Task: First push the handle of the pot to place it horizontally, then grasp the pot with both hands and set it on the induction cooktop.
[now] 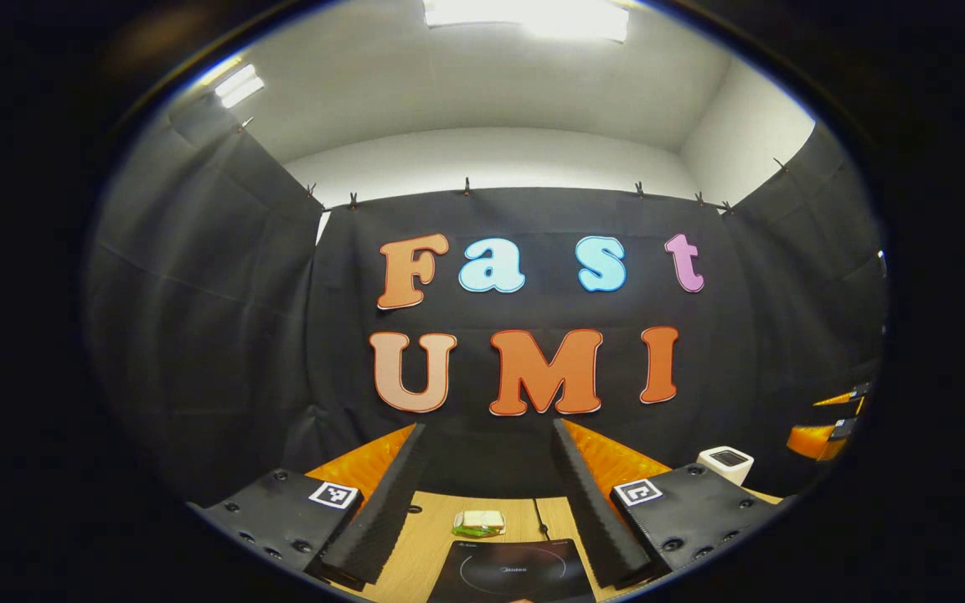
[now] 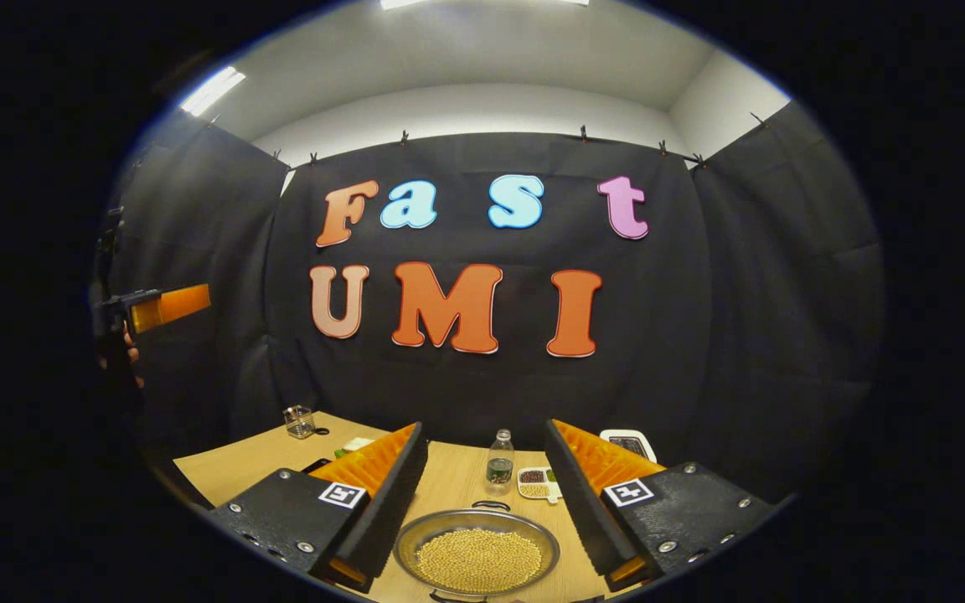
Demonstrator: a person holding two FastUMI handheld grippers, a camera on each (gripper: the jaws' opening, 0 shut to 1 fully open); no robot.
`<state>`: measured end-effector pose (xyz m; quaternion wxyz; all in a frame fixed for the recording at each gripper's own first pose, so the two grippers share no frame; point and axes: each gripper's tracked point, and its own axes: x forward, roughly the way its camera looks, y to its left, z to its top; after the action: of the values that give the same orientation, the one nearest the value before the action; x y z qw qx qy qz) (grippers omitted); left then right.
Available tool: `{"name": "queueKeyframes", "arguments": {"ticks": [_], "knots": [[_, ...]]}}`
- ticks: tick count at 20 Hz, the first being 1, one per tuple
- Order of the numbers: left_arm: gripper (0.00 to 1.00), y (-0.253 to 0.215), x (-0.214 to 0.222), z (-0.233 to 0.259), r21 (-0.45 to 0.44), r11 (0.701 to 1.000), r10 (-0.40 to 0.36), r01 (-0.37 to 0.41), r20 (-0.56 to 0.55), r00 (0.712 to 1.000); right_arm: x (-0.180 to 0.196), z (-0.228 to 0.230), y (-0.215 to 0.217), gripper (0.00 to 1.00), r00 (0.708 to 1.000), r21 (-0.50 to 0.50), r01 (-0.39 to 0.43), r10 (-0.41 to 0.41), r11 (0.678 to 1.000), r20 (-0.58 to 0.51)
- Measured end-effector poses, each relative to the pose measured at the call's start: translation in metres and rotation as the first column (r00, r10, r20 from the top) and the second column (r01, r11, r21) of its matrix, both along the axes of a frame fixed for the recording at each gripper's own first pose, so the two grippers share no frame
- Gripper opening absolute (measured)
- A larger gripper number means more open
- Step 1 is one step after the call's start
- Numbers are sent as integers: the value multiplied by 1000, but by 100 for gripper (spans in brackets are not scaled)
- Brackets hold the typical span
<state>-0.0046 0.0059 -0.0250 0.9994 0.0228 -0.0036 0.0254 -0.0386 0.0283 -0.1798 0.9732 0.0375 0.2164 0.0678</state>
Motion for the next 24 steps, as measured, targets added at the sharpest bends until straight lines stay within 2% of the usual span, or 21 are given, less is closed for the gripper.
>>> {"name": "queueKeyframes", "arguments": {"ticks": [2, 5, 6, 9, 10, 12, 13, 15, 18, 21, 24], "knots": [[95, 1, 0, -3, 0, 1000, 4, -4, -3, 1000, -3, -16, 3, 86, 999, 20, -7, 8, 1000, -41], [95, 6, 3, -11, 5, 1000, 16, -16, -13, 1000, -13, -42, 13, 82, 993, 59, -29, 35, 998, -117], [98, 9, 2, -13, 5, 1000, 22, -22, -17, 1000, -15, -52, 15, 80, 989, 63, -37, 46, 997, -144], [95, 12, 6, -14, 5, 999, 35, -35, -17, 999, -28, -84, 18, 61, 973, 59, -54, 66, 997, -222], [98, 12, 6, -14, 3, 999, 36, -36, -15, 999, -31, -92, 17, 58, 967, 58, -56, 69, 997, -244], [95, 11, 6, -15, 4, 999, 33, -32, -15, 999, -39, -107, 21, 52, 953, 74, -62, 81, 995, -293], [98, 11, 6, -16, 5, 1000, 30, -30, -17, 999, -44, -116, 23, 50, 941, 81, -62, 85, 995, -327], [95, 11, 6, -19, 5, 999, 35, -34, -19, 999, -56, -141, 26, 46, 911, 97, -54, 89, 994, -402], [96, 13, 6, -32, 15, 999, 44, -44, -36, 998, -83, -180, 39, 39, 842, 149, -49, 121, 988, -526], [96, 26, 2, -33, 76, 993, 96, -95, -9, 995, -106, -202, 51, 16, 792, 160, -76, 157, 984, -589], [95, 23, -2, -33, 93, 991, 92, -93, 11, 996, -126, -214, 74, 10, 735, 224, -109, 231, 968, -638]]}}
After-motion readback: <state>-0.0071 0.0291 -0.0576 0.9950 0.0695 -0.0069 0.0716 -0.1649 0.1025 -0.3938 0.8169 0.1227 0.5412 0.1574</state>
